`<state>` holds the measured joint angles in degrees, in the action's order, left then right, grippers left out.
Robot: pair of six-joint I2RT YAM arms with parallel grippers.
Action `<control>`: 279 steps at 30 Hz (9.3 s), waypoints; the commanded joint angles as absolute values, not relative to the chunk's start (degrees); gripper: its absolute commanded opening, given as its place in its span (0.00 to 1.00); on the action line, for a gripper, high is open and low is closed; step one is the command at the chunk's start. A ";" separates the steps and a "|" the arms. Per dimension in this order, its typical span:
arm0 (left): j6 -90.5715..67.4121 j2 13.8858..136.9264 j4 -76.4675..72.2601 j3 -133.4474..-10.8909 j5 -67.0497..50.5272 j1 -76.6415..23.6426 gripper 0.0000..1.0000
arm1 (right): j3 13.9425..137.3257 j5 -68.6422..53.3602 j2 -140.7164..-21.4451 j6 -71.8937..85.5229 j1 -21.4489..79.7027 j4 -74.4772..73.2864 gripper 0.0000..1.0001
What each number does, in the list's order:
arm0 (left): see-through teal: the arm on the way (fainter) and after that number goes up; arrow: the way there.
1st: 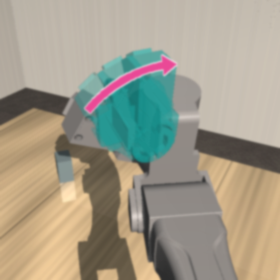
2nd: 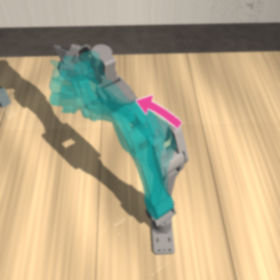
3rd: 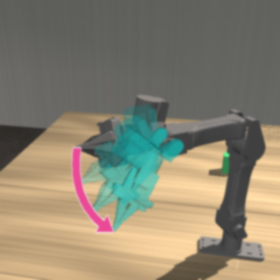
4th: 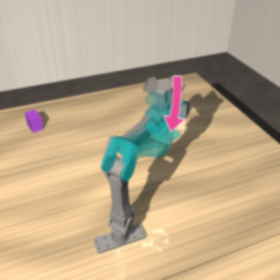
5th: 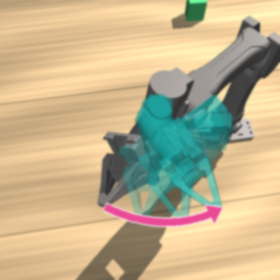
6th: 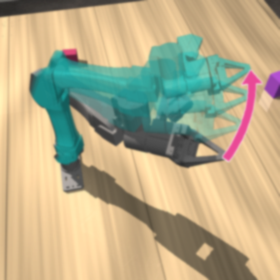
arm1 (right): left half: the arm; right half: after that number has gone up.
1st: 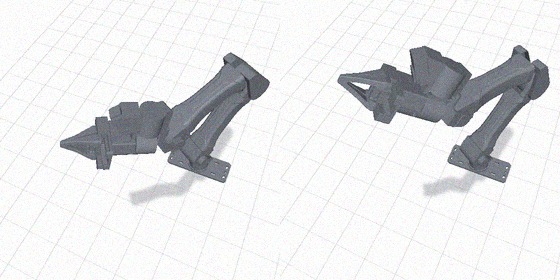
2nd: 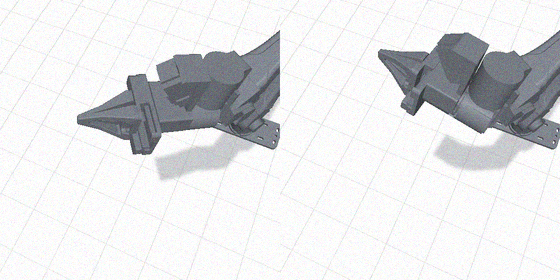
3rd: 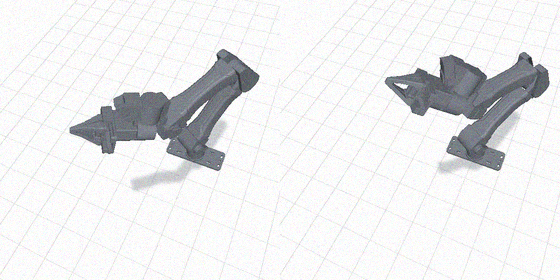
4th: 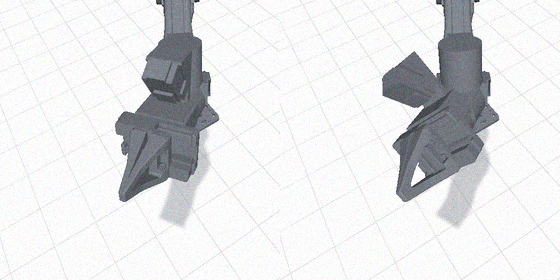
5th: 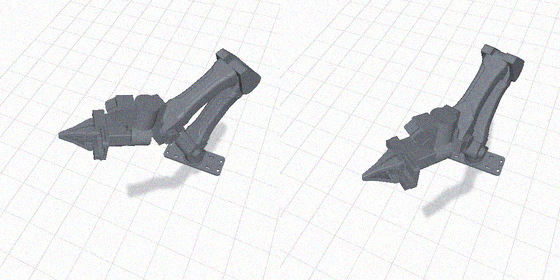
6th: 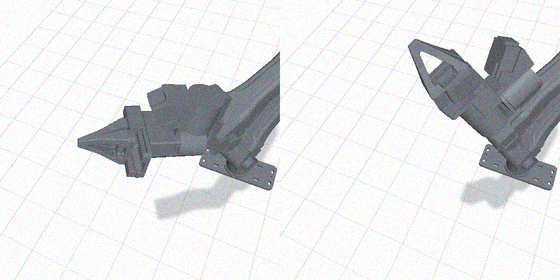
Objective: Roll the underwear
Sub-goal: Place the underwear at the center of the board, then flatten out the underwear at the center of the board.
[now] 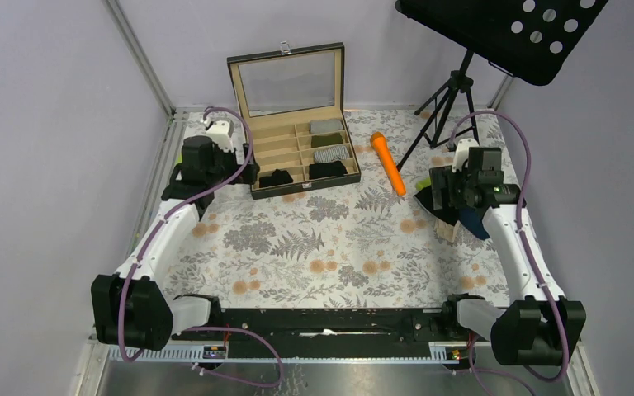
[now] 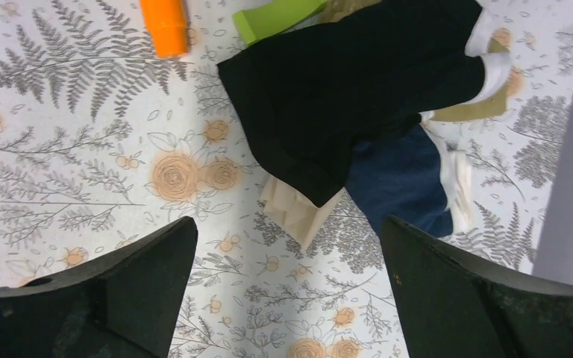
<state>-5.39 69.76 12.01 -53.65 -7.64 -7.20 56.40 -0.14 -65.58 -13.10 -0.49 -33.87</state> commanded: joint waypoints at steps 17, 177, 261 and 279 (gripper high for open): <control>4.42 68.98 18.46 -54.39 -25.56 -9.80 0.89 | 58.97 -12.18 -80.35 -44.89 -0.27 -40.10 0.56; 1.41 96.50 17.87 -56.75 -39.87 -29.62 0.79 | 69.28 -10.19 -99.59 -18.73 26.65 -38.85 0.00; 16.50 80.40 73.16 -83.07 -44.80 -24.96 0.28 | 61.39 -45.80 -55.93 1.03 20.12 -33.60 0.00; -3.80 90.50 53.27 -69.70 -25.85 -21.63 0.66 | 58.87 -34.11 -71.17 -3.60 3.68 -36.17 0.70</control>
